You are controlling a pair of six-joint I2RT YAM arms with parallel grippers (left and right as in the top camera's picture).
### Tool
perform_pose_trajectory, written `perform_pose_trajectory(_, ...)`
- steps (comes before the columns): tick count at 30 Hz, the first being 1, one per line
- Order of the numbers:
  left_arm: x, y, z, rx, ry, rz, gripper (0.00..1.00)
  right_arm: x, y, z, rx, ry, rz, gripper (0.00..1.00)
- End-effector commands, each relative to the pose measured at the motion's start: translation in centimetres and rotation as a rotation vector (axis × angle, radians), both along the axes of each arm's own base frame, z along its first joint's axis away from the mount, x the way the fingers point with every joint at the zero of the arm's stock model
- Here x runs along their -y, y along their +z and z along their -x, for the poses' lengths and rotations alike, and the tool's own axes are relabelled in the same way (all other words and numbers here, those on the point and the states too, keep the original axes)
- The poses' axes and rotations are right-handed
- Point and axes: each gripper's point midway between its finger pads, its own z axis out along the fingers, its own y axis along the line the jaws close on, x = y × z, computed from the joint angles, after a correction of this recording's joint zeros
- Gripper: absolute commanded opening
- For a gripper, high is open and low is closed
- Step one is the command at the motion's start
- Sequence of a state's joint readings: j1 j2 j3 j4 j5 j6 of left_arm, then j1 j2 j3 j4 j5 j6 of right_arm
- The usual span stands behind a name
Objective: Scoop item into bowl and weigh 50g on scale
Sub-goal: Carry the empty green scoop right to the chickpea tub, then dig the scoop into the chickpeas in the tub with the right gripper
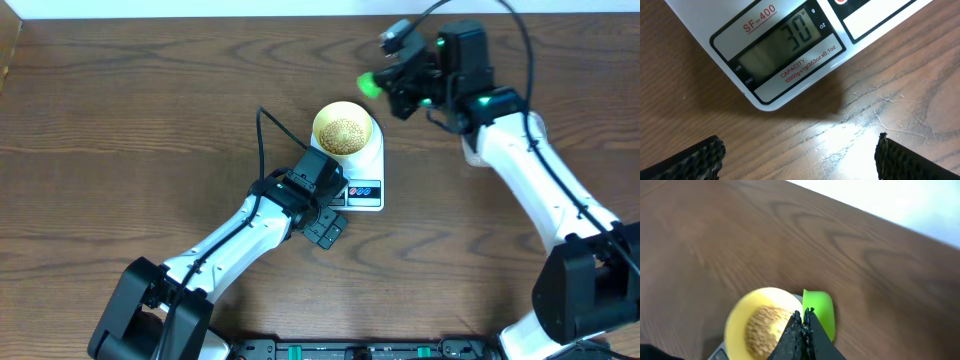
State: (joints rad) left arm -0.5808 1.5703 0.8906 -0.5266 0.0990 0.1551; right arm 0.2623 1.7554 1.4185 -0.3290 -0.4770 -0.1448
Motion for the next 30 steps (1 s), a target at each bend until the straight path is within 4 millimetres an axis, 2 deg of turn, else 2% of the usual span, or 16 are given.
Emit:
perform_pose_trajectory(1,-0.1,-0.3,0.2,-0.008,-0.008,-0.010,0.98,4.2,1.7,-1.5,-0.057,-0.151,-0.070,0.01)
perform_pose_trajectory(7,-0.1,-0.3,0.2,-0.008,-0.008,-0.010,0.98,12.0,1.1,-1.7,-0.230,-0.377,-0.117,0.01)
perform_pose_trajectory(14,-0.1,-0.3,0.2,-0.008,-0.008,-0.010,0.98,22.1,2.3,0.6,-0.356,-0.625,-0.034,0.01)
perform_pose_trajectory(18,-0.1,-0.3,0.2,-0.008,-0.008,-0.010,0.98,26.8,1.6,1.9,-0.392,-0.777,0.055,0.01)
perform_pose_trajectory(20,-0.1,-0.3,0.2,-0.008,-0.008,-0.010,0.98,27.6,1.0,2.1,-0.410,-0.802,0.073,0.01)
perform_pose_trajectory(25,-0.1,-0.3,0.2,-0.008,-0.008,-0.010,0.98,27.8,-0.9,1.9,-0.457,-0.791,0.089,0.01)
perform_pose_trajectory(30,-0.1,-0.3,0.2,-0.008,-0.008,-0.010,0.98,27.8,-4.6,1.8,-0.558,-0.777,0.110,0.01)
